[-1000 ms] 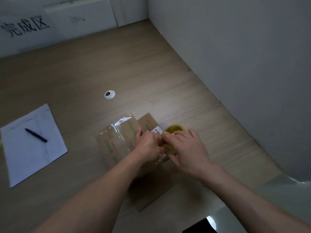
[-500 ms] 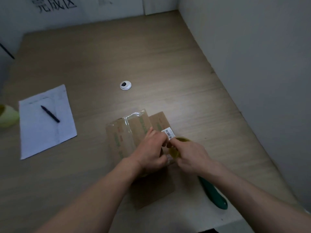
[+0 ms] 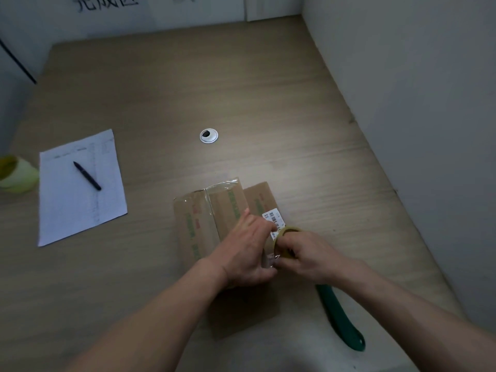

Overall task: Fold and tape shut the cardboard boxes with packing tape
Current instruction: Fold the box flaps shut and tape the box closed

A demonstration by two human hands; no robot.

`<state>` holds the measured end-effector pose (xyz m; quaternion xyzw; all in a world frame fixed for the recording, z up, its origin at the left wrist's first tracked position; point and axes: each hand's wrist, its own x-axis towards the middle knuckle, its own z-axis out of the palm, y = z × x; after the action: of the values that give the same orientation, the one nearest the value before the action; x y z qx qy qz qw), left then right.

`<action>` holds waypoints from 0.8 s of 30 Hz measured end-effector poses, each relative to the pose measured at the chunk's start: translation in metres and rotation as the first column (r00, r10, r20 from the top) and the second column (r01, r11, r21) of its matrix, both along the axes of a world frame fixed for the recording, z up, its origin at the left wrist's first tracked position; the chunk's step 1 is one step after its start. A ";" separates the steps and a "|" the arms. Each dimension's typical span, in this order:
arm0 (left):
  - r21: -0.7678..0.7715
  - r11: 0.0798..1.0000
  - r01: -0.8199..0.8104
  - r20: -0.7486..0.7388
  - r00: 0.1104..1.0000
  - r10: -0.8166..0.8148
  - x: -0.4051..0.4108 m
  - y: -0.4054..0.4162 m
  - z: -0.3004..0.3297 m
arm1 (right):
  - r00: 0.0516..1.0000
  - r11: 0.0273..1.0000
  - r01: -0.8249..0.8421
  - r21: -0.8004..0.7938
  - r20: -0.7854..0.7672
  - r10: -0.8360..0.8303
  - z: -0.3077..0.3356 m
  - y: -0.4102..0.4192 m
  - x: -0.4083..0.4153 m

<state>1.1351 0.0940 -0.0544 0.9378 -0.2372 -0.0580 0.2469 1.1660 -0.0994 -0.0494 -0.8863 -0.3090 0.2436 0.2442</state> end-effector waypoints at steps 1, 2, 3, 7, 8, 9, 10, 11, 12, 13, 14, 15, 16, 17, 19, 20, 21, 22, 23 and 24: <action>0.002 1.000 0.000 0.002 1.000 0.000 0.000 0.000 0.000 | 1.000 1.000 -0.007 -0.018 0.013 0.007 0.000 0.000 0.000; 0.003 1.000 0.000 0.002 1.000 0.000 0.000 0.000 -0.001 | 0.999 0.999 0.007 -0.045 0.047 -0.005 -0.001 0.001 0.000; 0.007 1.000 0.000 0.000 1.000 0.000 0.001 0.000 -0.001 | 0.995 0.996 0.045 -0.078 0.096 -0.037 -0.003 0.001 0.000; 0.024 1.000 -0.002 -0.012 1.000 0.003 0.001 -0.001 0.000 | 0.955 0.959 0.240 -0.149 0.216 -0.206 -0.007 -0.011 0.010; 0.023 1.000 -0.005 -0.013 1.000 0.006 0.001 -0.001 0.000 | 0.945 0.951 0.256 -0.173 0.252 -0.209 -0.007 -0.017 0.012; 0.025 1.000 -0.007 -0.015 1.000 0.008 0.002 -0.001 0.000 | 0.936 0.944 0.261 -0.204 0.292 -0.196 -0.008 -0.024 0.014; 0.031 0.999 -0.009 -0.019 1.000 0.009 0.002 -0.001 0.000 | 0.927 0.938 0.263 -0.228 0.328 -0.180 -0.009 -0.031 0.014; 0.038 0.999 -0.010 -0.023 1.000 0.010 0.001 -0.001 0.000 | 0.919 0.934 0.262 -0.244 0.358 -0.165 -0.010 -0.039 0.014; 0.042 0.999 -0.011 -0.026 1.000 0.012 0.001 -0.001 0.000 | 0.911 0.934 0.259 -0.248 0.383 -0.152 -0.011 -0.046 0.012; 0.045 0.999 -0.011 -0.028 1.000 0.013 0.001 -0.001 0.001 | 0.903 0.940 0.251 -0.231 0.404 -0.142 -0.010 -0.052 0.009; 0.046 0.999 -0.012 -0.031 0.999 0.014 0.001 -0.001 0.001 | 0.894 0.949 0.241 -0.201 0.426 -0.136 -0.011 -0.057 0.006; 0.046 0.999 -0.014 -0.033 0.999 0.015 0.000 -0.001 0.002 | 0.882 0.958 0.232 -0.170 0.453 -0.133 -0.012 -0.061 0.002; 0.045 0.999 -0.015 -0.034 0.999 0.016 0.000 -0.002 0.002 | 0.871 0.963 0.225 -0.150 0.473 -0.130 -0.013 -0.064 -0.002; 0.047 0.999 -0.015 -0.034 0.999 0.016 0.000 -0.002 0.003 | 0.868 0.965 0.221 -0.140 0.478 -0.130 -0.014 -0.066 -0.004; 0.052 0.999 -0.014 -0.033 0.999 0.015 0.000 -0.003 0.003 | 0.866 0.968 0.221 -0.121 0.481 -0.137 -0.014 -0.067 -0.006; 0.056 0.998 -0.014 -0.034 0.999 0.016 -0.001 -0.003 0.003 | 0.860 0.968 0.224 -0.108 0.490 -0.144 -0.015 -0.067 -0.006; 0.059 0.998 -0.015 -0.035 0.999 0.017 -0.001 -0.003 0.003 | 0.855 0.968 0.229 -0.098 0.496 -0.152 -0.016 -0.068 -0.006; 0.061 0.998 -0.015 -0.035 0.999 0.017 -0.001 -0.003 0.003 | 0.856 0.968 0.233 -0.092 0.492 -0.160 -0.016 -0.068 -0.006; 0.062 0.998 -0.016 -0.036 0.999 0.018 -0.001 -0.003 0.004 | 0.857 0.967 0.240 -0.085 0.486 -0.170 -0.017 -0.068 -0.006; 0.062 0.998 -0.016 -0.036 0.999 0.018 -0.001 -0.003 0.004 | 0.858 0.965 0.248 -0.079 0.481 -0.181 -0.018 -0.069 -0.006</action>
<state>1.1339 0.0907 -0.0508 0.9457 -0.2226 -0.0802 0.2227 1.1597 -0.1683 -0.0678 -0.9624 -0.2403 0.0136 0.1258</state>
